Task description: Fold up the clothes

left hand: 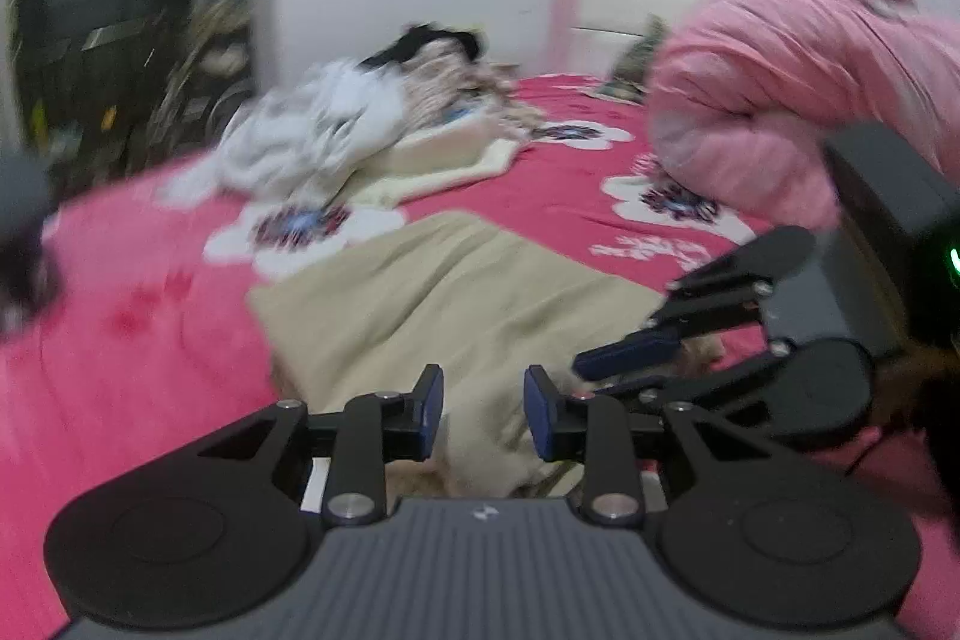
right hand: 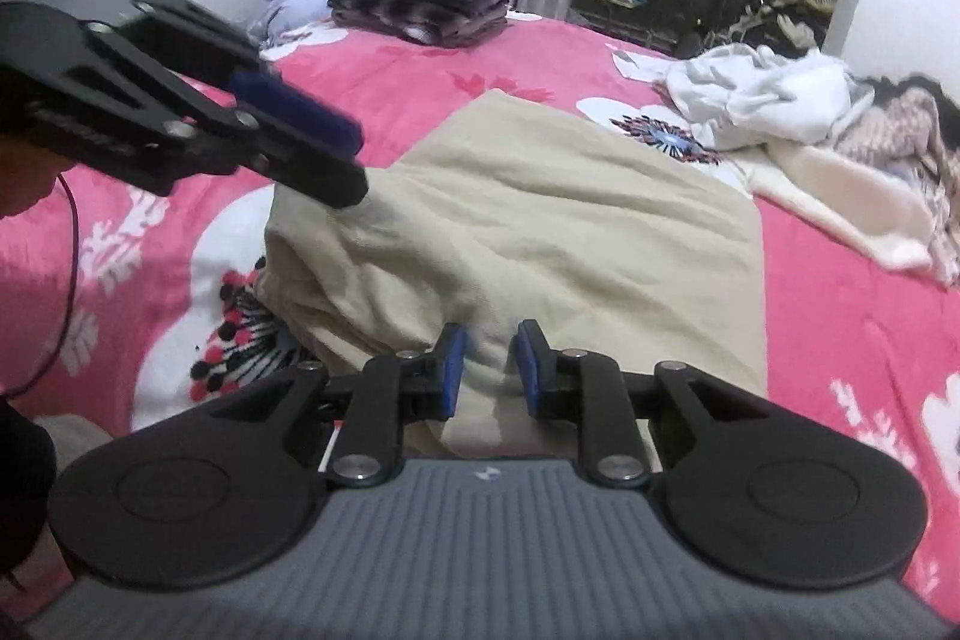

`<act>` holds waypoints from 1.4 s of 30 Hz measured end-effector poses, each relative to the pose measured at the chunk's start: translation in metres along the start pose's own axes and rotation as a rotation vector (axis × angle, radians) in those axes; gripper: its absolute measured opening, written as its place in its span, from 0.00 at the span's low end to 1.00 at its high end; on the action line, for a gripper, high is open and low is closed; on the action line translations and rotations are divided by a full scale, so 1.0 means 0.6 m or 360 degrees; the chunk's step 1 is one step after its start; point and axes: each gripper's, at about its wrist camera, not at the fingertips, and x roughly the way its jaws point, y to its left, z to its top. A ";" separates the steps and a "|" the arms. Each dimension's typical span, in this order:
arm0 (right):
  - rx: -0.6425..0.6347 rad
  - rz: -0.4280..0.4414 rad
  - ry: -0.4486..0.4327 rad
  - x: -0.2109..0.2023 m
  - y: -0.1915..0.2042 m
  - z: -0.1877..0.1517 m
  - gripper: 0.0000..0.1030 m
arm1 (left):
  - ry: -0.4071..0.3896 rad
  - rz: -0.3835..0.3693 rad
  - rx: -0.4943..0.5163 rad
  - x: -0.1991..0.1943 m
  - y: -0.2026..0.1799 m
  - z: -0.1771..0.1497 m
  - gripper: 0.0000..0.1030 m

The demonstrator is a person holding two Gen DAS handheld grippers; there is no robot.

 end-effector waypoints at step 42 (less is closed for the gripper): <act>-0.0694 0.0008 0.0213 -0.037 0.016 0.036 0.36 | 0.0011 0.0019 0.0774 0.072 -0.067 -0.002 0.22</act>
